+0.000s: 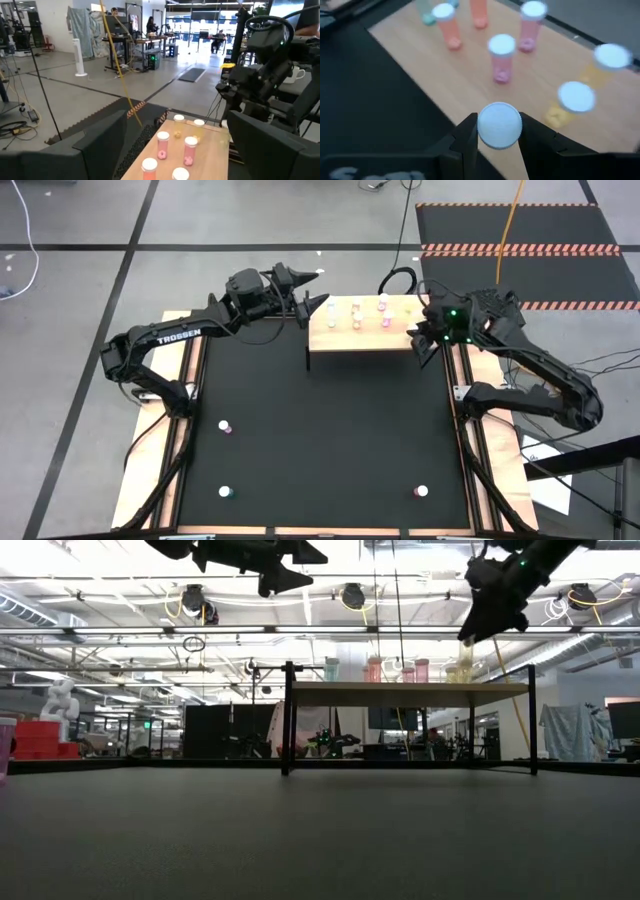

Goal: Pick and place medicine bottles onto shelf by color
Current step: Put the yellow pill bottle on the shelf aligned with the other yellow pill bottles

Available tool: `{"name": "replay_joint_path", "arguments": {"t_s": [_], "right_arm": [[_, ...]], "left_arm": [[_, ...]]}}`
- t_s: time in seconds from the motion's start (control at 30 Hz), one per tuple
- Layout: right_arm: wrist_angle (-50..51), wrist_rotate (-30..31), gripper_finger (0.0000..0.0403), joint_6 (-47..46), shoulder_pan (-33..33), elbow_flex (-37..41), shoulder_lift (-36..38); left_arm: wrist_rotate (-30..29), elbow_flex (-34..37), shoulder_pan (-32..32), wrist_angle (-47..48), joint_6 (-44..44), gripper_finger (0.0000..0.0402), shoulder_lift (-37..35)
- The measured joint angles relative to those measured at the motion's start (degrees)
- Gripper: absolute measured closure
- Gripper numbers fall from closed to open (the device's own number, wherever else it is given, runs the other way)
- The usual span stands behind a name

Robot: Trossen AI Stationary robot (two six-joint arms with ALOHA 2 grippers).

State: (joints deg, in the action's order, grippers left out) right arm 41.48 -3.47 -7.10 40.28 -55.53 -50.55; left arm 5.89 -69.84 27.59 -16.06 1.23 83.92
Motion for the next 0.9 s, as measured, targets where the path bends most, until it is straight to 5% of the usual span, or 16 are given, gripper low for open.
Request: {"name": "replay_joint_path", "arguments": {"t_s": [0.9], "right_arm": [[2.08,0.37,0.0283,0.88,4.82,1.00,-3.59]], "left_arm": [[-0.01,0.00,0.00,0.00,-2.46,0.0057,0.00]]}}
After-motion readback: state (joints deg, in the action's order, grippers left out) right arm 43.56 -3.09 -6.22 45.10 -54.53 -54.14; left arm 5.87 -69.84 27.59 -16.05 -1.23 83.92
